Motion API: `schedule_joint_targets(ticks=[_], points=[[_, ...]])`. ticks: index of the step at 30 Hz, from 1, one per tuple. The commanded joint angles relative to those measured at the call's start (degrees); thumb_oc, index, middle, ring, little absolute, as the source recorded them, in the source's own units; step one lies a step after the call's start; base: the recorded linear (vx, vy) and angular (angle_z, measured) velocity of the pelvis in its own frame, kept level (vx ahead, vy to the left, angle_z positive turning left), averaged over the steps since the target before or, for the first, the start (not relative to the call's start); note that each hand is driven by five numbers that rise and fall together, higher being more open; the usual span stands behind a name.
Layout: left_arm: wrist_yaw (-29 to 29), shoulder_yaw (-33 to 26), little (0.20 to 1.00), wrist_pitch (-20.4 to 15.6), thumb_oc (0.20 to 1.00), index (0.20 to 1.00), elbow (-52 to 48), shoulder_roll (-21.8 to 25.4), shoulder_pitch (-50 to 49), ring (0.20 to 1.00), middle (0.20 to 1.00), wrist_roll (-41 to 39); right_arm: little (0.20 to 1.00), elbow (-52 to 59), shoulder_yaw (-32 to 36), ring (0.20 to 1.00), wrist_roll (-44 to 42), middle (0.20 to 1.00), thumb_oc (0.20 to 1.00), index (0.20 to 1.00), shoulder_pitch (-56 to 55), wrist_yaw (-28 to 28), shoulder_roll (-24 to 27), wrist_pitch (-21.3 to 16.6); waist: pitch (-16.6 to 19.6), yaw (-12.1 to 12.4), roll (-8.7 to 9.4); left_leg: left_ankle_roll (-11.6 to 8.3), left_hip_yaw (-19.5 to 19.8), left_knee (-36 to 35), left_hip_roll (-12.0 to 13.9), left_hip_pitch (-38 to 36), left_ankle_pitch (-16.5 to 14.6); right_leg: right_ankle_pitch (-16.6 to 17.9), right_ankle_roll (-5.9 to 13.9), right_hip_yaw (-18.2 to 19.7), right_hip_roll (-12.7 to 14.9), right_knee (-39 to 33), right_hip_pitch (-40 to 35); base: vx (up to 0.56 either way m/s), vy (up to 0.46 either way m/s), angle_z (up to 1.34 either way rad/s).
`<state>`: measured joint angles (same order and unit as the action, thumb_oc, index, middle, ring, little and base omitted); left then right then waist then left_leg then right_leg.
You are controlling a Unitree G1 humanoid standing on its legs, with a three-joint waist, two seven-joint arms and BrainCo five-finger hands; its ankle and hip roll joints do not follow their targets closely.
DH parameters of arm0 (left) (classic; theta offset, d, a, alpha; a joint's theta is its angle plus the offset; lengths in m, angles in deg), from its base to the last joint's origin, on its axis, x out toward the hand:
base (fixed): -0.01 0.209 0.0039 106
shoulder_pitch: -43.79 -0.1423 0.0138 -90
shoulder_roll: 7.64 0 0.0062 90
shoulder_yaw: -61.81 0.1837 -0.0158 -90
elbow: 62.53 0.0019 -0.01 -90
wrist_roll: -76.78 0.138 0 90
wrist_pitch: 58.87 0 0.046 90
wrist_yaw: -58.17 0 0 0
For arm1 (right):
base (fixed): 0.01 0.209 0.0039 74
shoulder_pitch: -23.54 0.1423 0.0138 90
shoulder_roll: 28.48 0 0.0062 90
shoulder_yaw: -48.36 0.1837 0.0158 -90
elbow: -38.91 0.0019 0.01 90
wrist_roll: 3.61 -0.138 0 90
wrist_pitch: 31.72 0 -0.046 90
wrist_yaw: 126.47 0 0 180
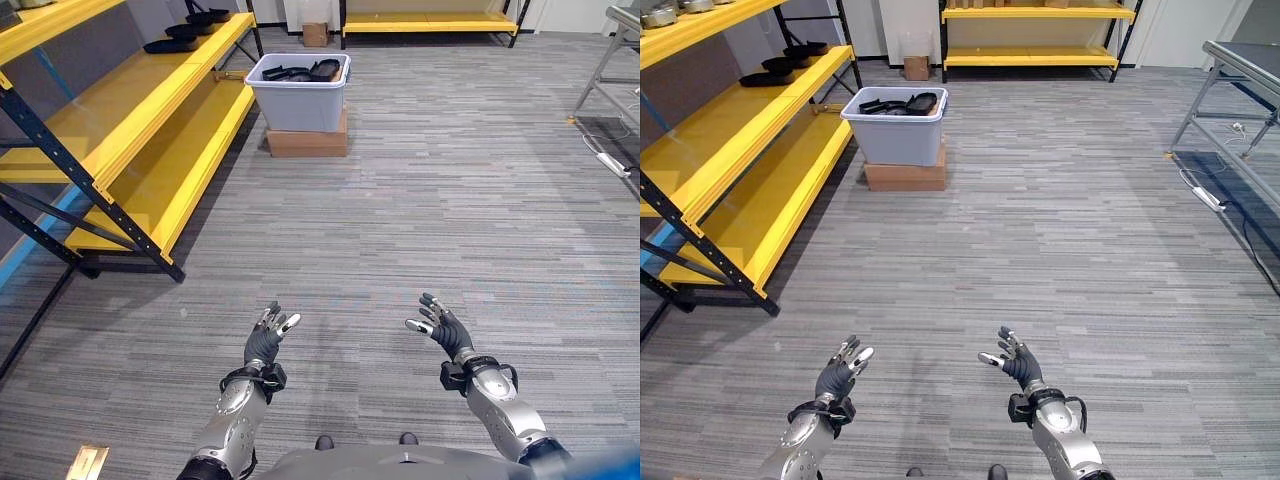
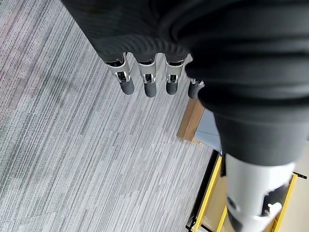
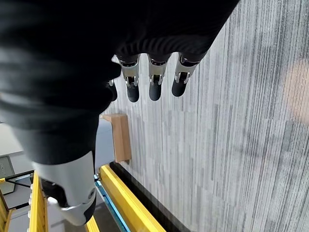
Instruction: Move parts from the plastic box to the shelf.
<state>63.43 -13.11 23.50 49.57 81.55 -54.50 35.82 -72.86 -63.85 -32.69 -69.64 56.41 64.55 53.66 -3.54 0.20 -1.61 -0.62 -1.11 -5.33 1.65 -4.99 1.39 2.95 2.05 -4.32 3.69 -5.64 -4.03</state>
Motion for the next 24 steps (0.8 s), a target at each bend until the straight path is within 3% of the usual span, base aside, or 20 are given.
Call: schedule_joint_targets(ticks=[1, 18, 24], points=[[-0.51, -1.0, 1.0, -2.43, 1.0, 1.0, -2.18, 1.62, 2.16, 1.0, 1.0, 1.92, 1.0, 1.7, -0.1, 1.0, -1.85, 1.0, 1.0, 1.0, 1.37, -0.32, -0.27, -2.5, 1.87, 0.24, 1.69, -0.81, 1.78, 0.33, 1.37, 1.57, -1.27, -1.02, 4.62, 0.45, 3.48, 0.66, 1.15, 0.0, 0.0, 0.0], [-0.36, -1.73, 1.0, -2.86, 1.0, 1.0, -2.58, 2.19, 2.26, 1.0, 1.0, 3.63, 1.0, 1.75, -0.36, 1.0, -2.29, 1.0, 1.0, 1.0, 1.38, -0.85, -0.67, -2.44, 1.61, 0.39, 1.38, -0.47, 1.73, 0.33, 0.93, 1.31, -1.8, -1.29, 4.92, 0.12, 4.08, 0.84, 0.8, 0.0, 0.0, 0.0], [-0.36, -1.81, 1.0, -3.1, 1.0, 1.0, -3.01, 3.06, 2.98, 1.0, 1.0, 4.47, 1.0, 0.95, -0.68, 1.0, -1.91, 1.0, 1.0, 1.0, 3.3, -1.25, -0.85, -2.4, 0.9, 0.96, 1.07, 0.92, 1.53, 0.33, -0.69, 1.67, -2.42, -1.47, 6.08, 0.21, 5.95, 4.13, 2.57, 0.0, 0.115, 0.0]])
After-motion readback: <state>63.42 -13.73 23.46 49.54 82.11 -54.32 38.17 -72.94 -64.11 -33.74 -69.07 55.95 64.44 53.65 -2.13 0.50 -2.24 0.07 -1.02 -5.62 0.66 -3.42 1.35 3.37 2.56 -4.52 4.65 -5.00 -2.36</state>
